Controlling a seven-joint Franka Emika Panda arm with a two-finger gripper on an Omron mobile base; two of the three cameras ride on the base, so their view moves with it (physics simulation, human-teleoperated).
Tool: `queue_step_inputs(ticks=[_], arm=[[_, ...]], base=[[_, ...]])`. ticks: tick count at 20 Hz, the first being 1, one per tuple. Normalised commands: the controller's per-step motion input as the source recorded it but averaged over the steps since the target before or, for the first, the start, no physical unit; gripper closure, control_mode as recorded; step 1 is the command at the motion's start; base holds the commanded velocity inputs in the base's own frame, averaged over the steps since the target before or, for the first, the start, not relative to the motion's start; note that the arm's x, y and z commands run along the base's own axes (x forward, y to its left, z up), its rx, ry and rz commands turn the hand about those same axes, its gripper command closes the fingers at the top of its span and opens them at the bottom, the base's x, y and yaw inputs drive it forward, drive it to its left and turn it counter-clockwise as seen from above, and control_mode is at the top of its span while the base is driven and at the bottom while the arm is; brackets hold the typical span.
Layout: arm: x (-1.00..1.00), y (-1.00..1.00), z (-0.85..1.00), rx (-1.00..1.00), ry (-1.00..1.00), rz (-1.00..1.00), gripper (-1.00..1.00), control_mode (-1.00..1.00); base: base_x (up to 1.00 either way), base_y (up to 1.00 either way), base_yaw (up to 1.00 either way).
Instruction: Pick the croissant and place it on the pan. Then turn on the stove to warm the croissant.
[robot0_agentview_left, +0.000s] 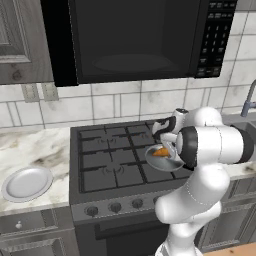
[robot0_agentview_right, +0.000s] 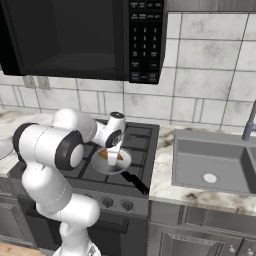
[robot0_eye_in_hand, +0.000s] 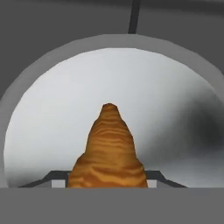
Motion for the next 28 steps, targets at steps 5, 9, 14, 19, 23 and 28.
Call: queue_step_inputs(ticks=[5, 9, 14, 19, 23, 28], arm=[[0.0, -0.02, -0.18, 0.0, -0.08, 0.0, 1.0, -1.0], [0.0, -0.01, -0.08, 0.0, -0.08, 0.0, 1.0, -1.0], [0.0, 0.0, 0.0, 0.0, -0.07, 0.0, -1.0, -1.0], [-0.04, -0.13, 0.0, 0.0, -0.08, 0.0, -1.0, -1.0], [-0.14, -0.15, 0.01, 0.0, -0.09, 0.0, -1.0, -1.0], [-0.18, -0.09, 0.15, 0.01, -0.05, 0.0, -1.0, -1.0]], base=[[0.0, 0.0, 0.0], [0.0, 0.0, 0.0], [0.0, 0.0, 0.0], [0.0, 0.0, 0.0], [0.0, 0.0, 0.0], [0.0, 0.0, 0.0]])
